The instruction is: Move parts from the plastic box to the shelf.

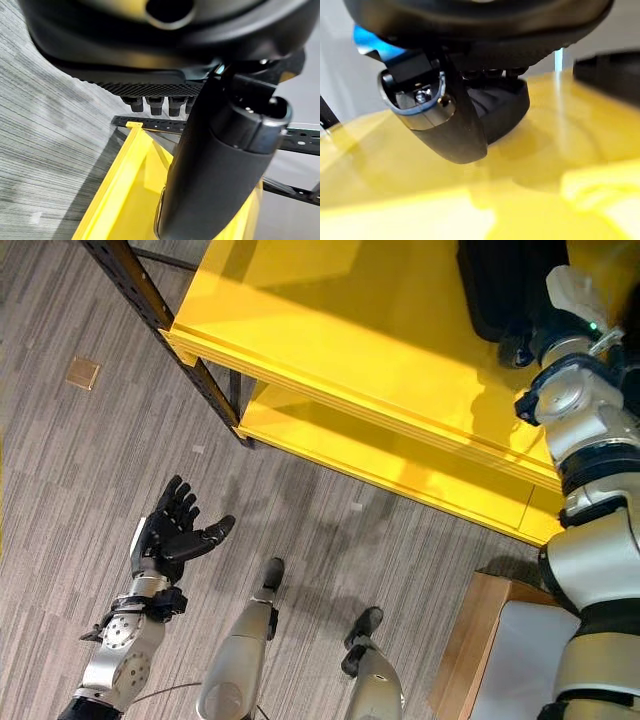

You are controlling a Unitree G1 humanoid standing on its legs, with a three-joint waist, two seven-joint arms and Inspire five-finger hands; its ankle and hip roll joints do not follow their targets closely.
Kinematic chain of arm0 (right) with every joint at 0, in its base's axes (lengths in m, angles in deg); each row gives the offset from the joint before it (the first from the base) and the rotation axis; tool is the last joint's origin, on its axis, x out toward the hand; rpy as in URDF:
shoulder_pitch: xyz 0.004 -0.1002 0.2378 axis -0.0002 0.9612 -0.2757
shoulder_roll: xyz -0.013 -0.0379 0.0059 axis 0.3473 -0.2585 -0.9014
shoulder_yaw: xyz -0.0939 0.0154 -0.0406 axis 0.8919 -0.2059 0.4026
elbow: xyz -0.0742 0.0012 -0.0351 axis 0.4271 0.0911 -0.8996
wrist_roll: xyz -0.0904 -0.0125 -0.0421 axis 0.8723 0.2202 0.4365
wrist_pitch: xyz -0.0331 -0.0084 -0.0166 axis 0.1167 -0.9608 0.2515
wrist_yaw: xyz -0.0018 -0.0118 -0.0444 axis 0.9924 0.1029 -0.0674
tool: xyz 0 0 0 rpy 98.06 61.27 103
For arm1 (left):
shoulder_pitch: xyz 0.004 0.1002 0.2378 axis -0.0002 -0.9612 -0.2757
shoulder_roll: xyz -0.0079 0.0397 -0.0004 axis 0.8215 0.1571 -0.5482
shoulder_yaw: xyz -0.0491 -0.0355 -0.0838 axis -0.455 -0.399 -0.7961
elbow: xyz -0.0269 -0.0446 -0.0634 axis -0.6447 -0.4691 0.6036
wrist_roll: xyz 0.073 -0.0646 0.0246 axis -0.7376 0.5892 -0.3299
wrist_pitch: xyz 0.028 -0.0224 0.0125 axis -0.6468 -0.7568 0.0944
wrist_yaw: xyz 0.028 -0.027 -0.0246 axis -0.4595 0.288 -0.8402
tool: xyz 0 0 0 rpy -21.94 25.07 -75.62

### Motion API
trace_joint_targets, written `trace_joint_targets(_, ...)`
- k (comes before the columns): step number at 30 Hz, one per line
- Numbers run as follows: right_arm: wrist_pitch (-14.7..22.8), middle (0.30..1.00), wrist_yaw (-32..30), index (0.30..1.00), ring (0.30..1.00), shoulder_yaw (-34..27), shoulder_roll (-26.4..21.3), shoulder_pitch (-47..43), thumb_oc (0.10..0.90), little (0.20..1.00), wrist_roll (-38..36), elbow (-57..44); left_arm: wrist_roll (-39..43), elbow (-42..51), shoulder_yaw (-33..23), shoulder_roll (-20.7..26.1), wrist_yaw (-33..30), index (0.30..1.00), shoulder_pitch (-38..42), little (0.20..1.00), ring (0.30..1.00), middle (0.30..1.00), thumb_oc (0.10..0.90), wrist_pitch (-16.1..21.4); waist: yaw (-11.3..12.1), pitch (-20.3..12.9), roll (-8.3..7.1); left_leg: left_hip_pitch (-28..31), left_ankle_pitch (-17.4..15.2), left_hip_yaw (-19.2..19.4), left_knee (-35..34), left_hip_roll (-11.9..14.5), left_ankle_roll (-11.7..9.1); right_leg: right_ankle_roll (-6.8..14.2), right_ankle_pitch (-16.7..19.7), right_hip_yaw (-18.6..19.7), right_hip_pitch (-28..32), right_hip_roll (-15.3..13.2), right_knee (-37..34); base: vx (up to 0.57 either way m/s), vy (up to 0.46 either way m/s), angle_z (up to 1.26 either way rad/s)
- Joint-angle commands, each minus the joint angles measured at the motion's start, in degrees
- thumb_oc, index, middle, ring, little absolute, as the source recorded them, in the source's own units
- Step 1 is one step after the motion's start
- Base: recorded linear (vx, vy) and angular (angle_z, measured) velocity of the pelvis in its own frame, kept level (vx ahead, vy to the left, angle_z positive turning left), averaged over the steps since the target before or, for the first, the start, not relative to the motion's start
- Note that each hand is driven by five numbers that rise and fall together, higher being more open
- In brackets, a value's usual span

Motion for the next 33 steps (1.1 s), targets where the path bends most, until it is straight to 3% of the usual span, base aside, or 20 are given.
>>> trace_joint_targets(1,1.8,1.000,-1.7,1.000,1.000,-1.6,3.0,0.8,0.900,1.000,-4.2,-4.7,1.1,5.3,-0.3,2.9,0.2,1.000,1.0,1.000,1.000,1.000,0.900,5.9,0.5,-2.4,-3.87,-7.1,-0.5,0.4,4.3,2.2,-2.3,0.9,-5.1,1.0,15.0,0.3,-4.7,0.00,0.000,0.00)
trace_joint_targets(10,1.8,1.000,-1.2,1.000,1.000,-9.0,11.2,8.4,0.900,1.000,-8.9,-5.0,0.7,3.6,1.0,2.9,0.3,1.000,2.8,1.000,1.000,1.000,0.900,5.0,1.0,-3.7,-5.18,-6.0,-0.9,0.0,4.7,2.8,-2.2,0.9,-4.9,0.6,16.9,1.3,-5.3,0.00,-0.001,0.00)
trace_joint_targets(14,2.1,1.000,-3.2,1.000,1.000,-17.8,17.0,13.5,0.900,1.000,-15.5,-2.9,0.7,2.4,1.3,2.3,-0.1,1.000,3.5,1.000,1.000,1.000,0.900,4.4,0.6,-4.7,-5.66,-4.6,-1.3,-0.2,5.0,3.4,-2.2,0.8,-5.2,0.8,18.2,1.9,-5.5,-0.03,0.008,0.00)
trace_joint_targets(18,2.3,1.000,-4.2,1.000,1.000,-20.5,18.6,15.2,0.900,1.000,-17.7,-3.6,0.4,2.1,1.2,2.2,-0.4,1.000,3.7,1.000,1.000,1.000,0.900,4.1,0.2,-5.2,-5.68,-4.5,0.0,0.3,4.8,3.6,-1.5,0.6,-4.4,0.7,18.2,2.0,-5.8,-0.05,0.034,-0.02)
trace_joint_targets(21,2.4,1.000,-4.5,1.000,1.000,-21.5,19.0,15.8,0.900,1.000,-18.2,-2.9,0.3,2.0,1.4,2.2,-0.4,1.000,3.6,1.000,1.000,1.000,0.900,4.0,0.1,-5.5,-5.70,-4.4,-0.3,0.3,5.1,3.7,-1.5,0.6,-4.4,0.7,18.5,2.0,-5.8,0.01,-0.012,-0.02)
trace_joint_targets(22,2.3,1.000,-4.4,1.000,1.000,-21.5,18.9,15.9,0.900,1.000,-18.1,-2.4,0.3,1.9,1.3,2.3,-0.4,1.000,3.6,1.000,1.000,1.000,0.900,3.9,0.1,-5.7,-5.96,-3.8,-1.6,0.1,5.4,3.9,-2.2,0.8,-5.2,1.3,19.0,2.2,-5.8,0.00,0.000,0.00)
trace_joint_targets(23,2.1,1.000,-4.3,1.000,1.000,-21.2,18.6,15.8,0.900,1.000,-17.7,-2.3,0.2,1.9,1.3,2.3,-0.3,1.000,3.5,1.000,1.000,1.000,0.900,3.9,0.0,-5.7,-5.79,-4.2,-0.3,0.4,5.2,3.8,-1.6,0.6,-4.4,0.9,18.6,2.1,-5.9,-0.02,-0.005,-0.04)
trace_joint_targets(25,1.9,1.000,-4.2,1.000,1.000,-20.9,18.3,15.9,0.900,1.000,-16.8,-2.1,0.2,1.9,1.1,2.4,-0.2,1.000,3.3,1.000,1.000,1.000,0.900,3.9,-0.2,-6.0,-6.10,-3.6,-1.7,0.3,5.5,4.2,-2.2,0.8,-5.3,1.6,19.1,2.4,-5.9,-0.01,-0.002,-0.03)
trace_joint_targets(26,1.8,1.000,-4.2,1.000,1.000,-20.5,17.9,15.7,0.900,1.000,-16.1,-2.0,0.2,1.9,1.1,2.4,-0.2,1.000,3.3,1.000,1.000,1.000,0.900,3.9,-0.2,-6.0,-5.95,-4.0,-0.4,0.6,5.2,4.1,-1.5,0.6,-4.4,1.1,18.6,2.2,-6.0,-0.02,-0.004,-0.05)
trace_joint_targets(33,0.6,1.000,-2.4,1.000,1.000,-13.6,13.2,12.2,0.900,1.000,-8.0,-1.8,0.1,1.8,0.4,2.9,0.3,1.000,2.7,1.000,1.000,1.000,0.900,3.9,-0.4,-6.4,-6.34,-3.8,-0.2,0.7,5.1,4.2,-1.7,0.6,-4.5,1.3,18.9,2.4,-6.3,-0.01,-0.001,-0.01)
